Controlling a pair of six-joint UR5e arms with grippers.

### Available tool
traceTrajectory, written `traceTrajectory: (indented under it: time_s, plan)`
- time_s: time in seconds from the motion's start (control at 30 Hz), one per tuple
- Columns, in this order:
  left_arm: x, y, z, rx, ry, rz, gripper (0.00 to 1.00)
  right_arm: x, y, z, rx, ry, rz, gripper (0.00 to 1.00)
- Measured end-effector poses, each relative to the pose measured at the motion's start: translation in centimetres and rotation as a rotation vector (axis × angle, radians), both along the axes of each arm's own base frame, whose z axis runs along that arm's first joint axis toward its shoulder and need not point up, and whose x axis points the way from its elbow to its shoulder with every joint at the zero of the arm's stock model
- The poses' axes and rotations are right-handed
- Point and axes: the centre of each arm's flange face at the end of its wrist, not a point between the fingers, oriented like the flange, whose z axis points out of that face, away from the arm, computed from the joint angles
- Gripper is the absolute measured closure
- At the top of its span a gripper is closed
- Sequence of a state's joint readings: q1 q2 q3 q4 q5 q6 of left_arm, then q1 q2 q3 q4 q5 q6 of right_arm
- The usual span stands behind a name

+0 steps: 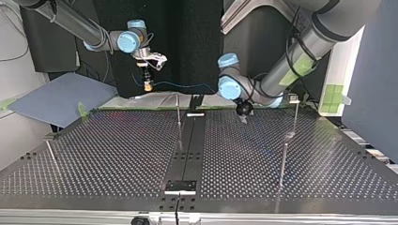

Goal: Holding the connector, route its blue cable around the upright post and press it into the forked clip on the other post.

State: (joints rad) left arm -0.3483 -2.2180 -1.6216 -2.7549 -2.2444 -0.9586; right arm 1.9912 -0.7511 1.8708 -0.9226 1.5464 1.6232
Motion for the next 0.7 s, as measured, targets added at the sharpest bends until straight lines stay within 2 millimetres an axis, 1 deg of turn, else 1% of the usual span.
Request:
traceTrajectory:
  time_s: [0.17, 0.4, 0.7]
  plan:
    - [0.1, 0.0, -1.8, 0.02, 0.052, 0.013, 0.0, 0.1, 0.1, 0.0, 0.0, 0.0, 0.001, 1.0]
    - [-0.1, 0.4, -5.3, 0.046, 0.132, 0.029, 0.0, 0.1, 0.1, 0.0, -0.001, 0.0, 0.002, 1.0]
    - [0.1, -0.1, -8.7, 0.082, 0.214, 0.03, 0.0, 0.2, 0.1, 0.0, -0.001, -0.001, 0.002, 1.0]
